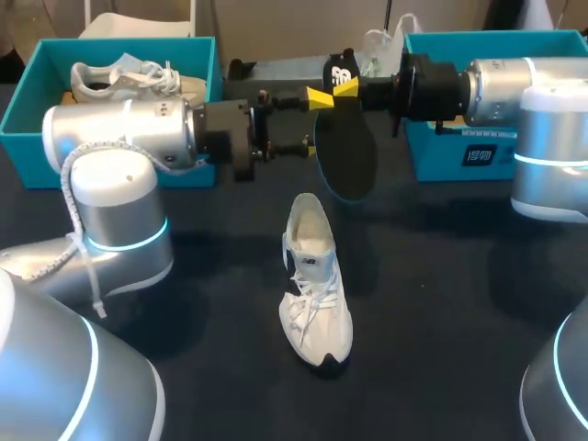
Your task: Take the shoe out of the shoebox, open the shoe tongue, remove and reinsert the insole, then place the shoe into the shoebox
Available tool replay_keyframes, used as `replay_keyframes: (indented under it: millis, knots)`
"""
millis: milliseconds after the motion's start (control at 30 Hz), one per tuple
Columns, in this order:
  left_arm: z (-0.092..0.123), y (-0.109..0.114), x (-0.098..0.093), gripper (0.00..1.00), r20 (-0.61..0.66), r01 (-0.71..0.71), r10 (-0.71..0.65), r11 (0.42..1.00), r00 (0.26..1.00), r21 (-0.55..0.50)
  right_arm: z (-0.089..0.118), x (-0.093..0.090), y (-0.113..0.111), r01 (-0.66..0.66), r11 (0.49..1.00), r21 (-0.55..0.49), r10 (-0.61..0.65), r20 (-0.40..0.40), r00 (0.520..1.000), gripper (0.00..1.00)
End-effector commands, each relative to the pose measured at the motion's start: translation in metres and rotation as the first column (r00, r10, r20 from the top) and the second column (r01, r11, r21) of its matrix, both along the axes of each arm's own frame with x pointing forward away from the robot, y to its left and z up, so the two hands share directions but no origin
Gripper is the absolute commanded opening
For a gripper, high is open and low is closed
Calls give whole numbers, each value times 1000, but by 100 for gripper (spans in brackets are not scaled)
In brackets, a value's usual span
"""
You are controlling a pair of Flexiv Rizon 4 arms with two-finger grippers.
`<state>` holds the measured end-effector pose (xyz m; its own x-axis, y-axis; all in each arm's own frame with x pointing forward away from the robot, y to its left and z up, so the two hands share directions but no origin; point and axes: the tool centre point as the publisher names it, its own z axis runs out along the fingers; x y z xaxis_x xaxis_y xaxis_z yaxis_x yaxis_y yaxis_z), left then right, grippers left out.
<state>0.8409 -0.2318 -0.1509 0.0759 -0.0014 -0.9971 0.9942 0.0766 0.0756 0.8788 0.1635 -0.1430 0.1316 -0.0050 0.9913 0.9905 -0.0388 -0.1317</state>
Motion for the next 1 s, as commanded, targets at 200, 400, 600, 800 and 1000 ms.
replay_keyframes:
  millis: [200,400,600,800,1000]
  knots:
    - [4,-9,-1,52,4,6,-5,1000,1000,-3,1,-1,1,3,1000,-3,-3,0,1000,0]
    - [6,-13,-3,46,9,8,-8,1000,1000,-2,1,-1,1,3,1000,-3,-3,0,1000,0]
    - [9,-16,-4,34,12,6,-6,1000,1000,1,1,-1,1,3,1000,-3,-3,0,1000,0]
    - [9,-18,-3,23,16,3,-3,1000,1000,6,1,-1,1,3,1000,-3,-3,0,1000,0]
    - [9,-21,-3,1,15,-1,1,1000,1000,5,1,-1,1,3,1000,-3,-3,0,1000,0]
